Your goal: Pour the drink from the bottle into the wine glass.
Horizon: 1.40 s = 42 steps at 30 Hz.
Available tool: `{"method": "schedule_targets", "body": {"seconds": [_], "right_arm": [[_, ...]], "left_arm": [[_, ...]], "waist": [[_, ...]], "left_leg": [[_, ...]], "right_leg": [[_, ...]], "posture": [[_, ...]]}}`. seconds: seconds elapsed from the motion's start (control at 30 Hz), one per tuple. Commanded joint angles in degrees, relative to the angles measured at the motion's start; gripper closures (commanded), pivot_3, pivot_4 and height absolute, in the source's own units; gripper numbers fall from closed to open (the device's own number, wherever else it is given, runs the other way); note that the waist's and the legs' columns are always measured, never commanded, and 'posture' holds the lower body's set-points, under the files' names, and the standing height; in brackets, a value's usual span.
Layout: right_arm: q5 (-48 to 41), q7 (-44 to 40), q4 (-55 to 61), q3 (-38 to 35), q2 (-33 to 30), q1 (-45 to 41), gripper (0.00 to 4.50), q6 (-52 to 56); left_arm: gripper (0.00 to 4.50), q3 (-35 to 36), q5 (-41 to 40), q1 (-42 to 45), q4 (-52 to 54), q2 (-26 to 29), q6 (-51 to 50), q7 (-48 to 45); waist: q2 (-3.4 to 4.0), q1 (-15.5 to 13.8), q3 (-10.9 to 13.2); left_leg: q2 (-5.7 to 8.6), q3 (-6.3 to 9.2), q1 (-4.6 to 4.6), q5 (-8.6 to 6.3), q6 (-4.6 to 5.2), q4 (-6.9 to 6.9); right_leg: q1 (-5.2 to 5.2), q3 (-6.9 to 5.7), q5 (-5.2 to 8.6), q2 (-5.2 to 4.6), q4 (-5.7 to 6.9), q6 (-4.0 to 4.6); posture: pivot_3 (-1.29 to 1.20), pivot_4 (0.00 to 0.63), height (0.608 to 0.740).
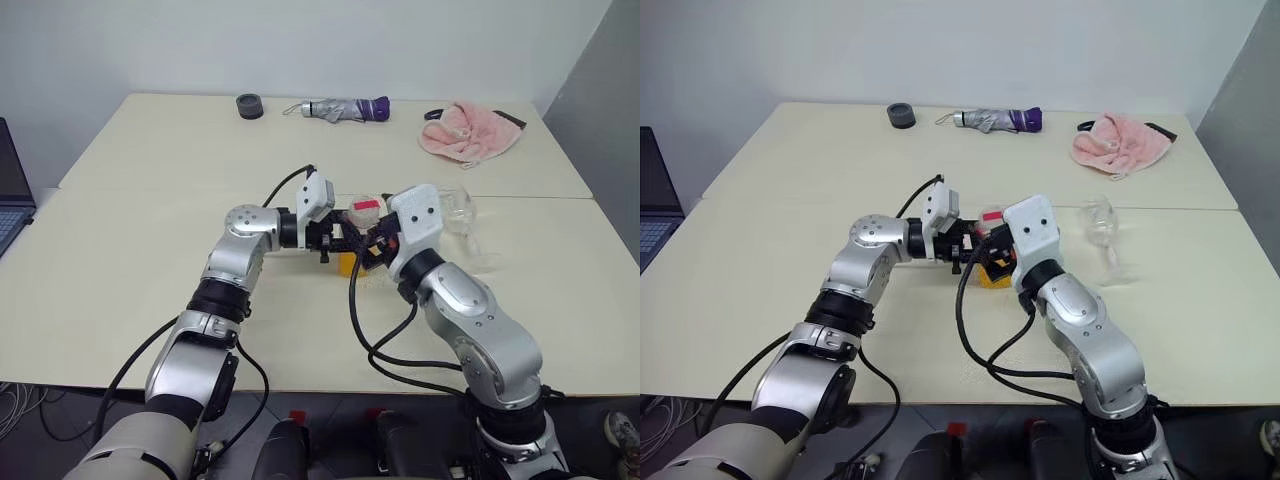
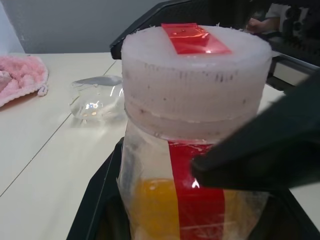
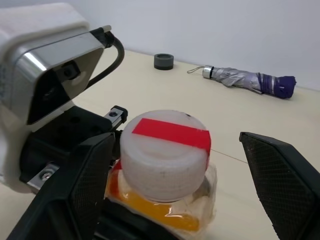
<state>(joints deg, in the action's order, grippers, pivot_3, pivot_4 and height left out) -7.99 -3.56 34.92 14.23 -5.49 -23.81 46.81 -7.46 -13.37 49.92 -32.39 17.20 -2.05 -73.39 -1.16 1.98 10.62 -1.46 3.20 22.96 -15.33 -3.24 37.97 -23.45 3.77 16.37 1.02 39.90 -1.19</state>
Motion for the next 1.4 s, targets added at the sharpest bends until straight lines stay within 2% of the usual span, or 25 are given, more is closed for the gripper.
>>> {"method": "schedule_targets", "body": {"seconds": [0.03,0.1,0.23,0.43,0.53,0.57,0.63,0.73,0.83,0.93,1.1,1.17,1.27,1.4], "right_arm": [[0.53,-0.22,1.08,-0.74,0.77,-0.97,0.64,-2.71],[0.78,-0.38,0.79,-0.6,0.87,-1.08,1.16,-3.26],[0.91,-1.0,0.34,0.0,1.07,-0.97,2.58,-4.5],[-0.47,-3.78,-0.57,0.57,1.05,-0.28,2.57,-6.5],[-3.84,-11.18,-2.48,0.34,-1.25,-0.36,2.57,-10.75],[-5.85,-15.34,-3.23,-0.09,-2.65,-0.58,2.57,-12.44],[-13.07,-31.18,-8.04,-3.28,-9.71,-4.46,2.57,-13.88],[-18.51,-49.53,-18.65,-4.76,-19.63,-13.19,2.57,-13.17],[-21.34,-58.32,-26.19,-4.72,-23.79,-18.66,2.57,-11.25],[-20.34,-59.83,-27.88,-4.31,-24.91,-19.04,2.57,-11.99],[-20.7,-56.03,-24.6,-6.89,-23.5,-16.3,0.9,-12.6],[-21.66,-52.99,-19.6,-8.73,-23.3,-13.47,0.21,-11.53],[-22.18,-46.34,-11.03,-10.97,-22.26,-8.39,0.16,-10.16],[-15.84,-34.07,-1.94,-9.4,-18.87,-2.15,0.16,-10.69]], "left_arm": [[2.65,0.4,-0.48,1.77,0.99,-0.5,1.39,-0.28],[2.65,0.45,-0.51,1.66,1.13,-0.49,1.35,-0.22],[2.65,0.6,-0.57,1.45,1.41,-0.37,1.21,-0.08],[2.65,0.79,-0.8,1.29,2.06,-0.15,0.47,-0.12],[2.65,0.86,-1.12,1.14,2.72,0.13,-0.3,-0.6],[2.65,0.91,-1.26,1.1,2.92,0.33,-0.55,-0.9],[2.65,0.98,-1.85,1.18,3.49,1.21,-1.39,-2.54],[2.66,0.89,-2.26,1.59,4.11,2.37,-2.06,-4.99],[2.66,0.85,-2.46,1.42,4.97,3.0,-2.53,-6.06],[2.67,0.99,-2.78,0.56,6.45,3.31,-3.21,-5.59],[2.67,1.07,-3.28,-0.74,8.64,3.81,-4.51,-4.67],[2.67,1.05,-3.42,-0.97,9.07,3.96,-4.78,-4.2],[2.67,1.12,-3.37,-1.1,9.19,4.09,-4.82,-3.73],[2.68,1.23,-3.31,-1.22,8.9,4.07,-4.57,-3.19]], "waist": [[0.0,0.01,0.0],[0.0,0.02,0.0],[0.0,0.04,0.0],[0.0,0.04,0.0],[0.0,0.05,0.0],[0.0,0.06,0.0],[0.01,0.07,0.02],[0.04,0.14,0.04],[0.05,0.25,0.05],[0.05,0.25,0.05],[0.05,0.33,0.05],[0.05,0.2,0.05],[0.05,-0.12,0.05],[0.05,-0.15,0.05]], "left_leg": [[0.0,0.0,0.0,0.0,0.0,0.0],[0.0,0.0,0.0,0.0,0.0,0.0],[0.0,0.0,0.0,0.0,0.0,0.0],[0.0,0.0,0.0,0.0,0.0,0.0],[0.01,0.0,0.0,0.0,0.01,0.01],[0.02,0.0,0.0,0.0,0.01,0.01],[0.02,0.01,0.0,0.0,0.01,0.01],[0.06,-0.03,-0.04,-0.01,0.03,0.07],[0.0,0.02,-0.1,-0.01,0.04,0.01],[-0.04,0.1,-0.07,-0.02,0.05,-0.03],[-0.03,0.05,-0.01,-0.03,0.06,-0.02],[-0.02,0.06,-0.01,-0.03,0.06,0.0],[-0.02,0.07,0.03,-0.02,0.05,0.02],[-0.01,0.07,0.02,-0.02,0.05,0.02]], "right_leg": [[0.0,0.0,0.0,0.0,0.0,0.0],[0.0,0.0,0.0,0.0,0.0,0.0],[0.0,0.0,0.0,0.0,0.0,0.0],[0.0,-0.01,0.0,0.0,0.01,0.0],[0.0,-0.01,0.0,0.0,0.0,0.0],[0.01,-0.01,0.0,0.0,0.0,0.0],[0.02,-0.03,0.0,0.0,-0.01,0.0],[0.08,-0.03,-0.02,-0.02,-0.02,-0.02],[0.11,-0.08,0.0,0.04,-0.01,0.01],[0.1,-0.15,0.03,0.06,0.0,0.08],[0.03,-0.09,0.03,-0.02,0.01,0.08],[0.03,-0.1,0.04,-0.07,0.03,0.08],[0.03,-0.09,0.04,-0.1,0.03,0.07],[0.04,-0.09,0.04,-0.09,0.02,0.06]], "posture": [[0.0,0.15,0.74],[0.0,0.15,0.74],[0.0,0.15,0.74],[0.0,0.15,0.74],[0.0,0.15,0.74],[0.0,0.15,0.74],[0.0,0.15,0.74],[0.0,0.15,0.74],[0.0,0.15,0.74],[0.0,0.15,0.74],[0.0,0.15,0.74],[0.0,0.15,0.74],[0.0,0.15,0.74],[0.0,0.15,0.74]]}}
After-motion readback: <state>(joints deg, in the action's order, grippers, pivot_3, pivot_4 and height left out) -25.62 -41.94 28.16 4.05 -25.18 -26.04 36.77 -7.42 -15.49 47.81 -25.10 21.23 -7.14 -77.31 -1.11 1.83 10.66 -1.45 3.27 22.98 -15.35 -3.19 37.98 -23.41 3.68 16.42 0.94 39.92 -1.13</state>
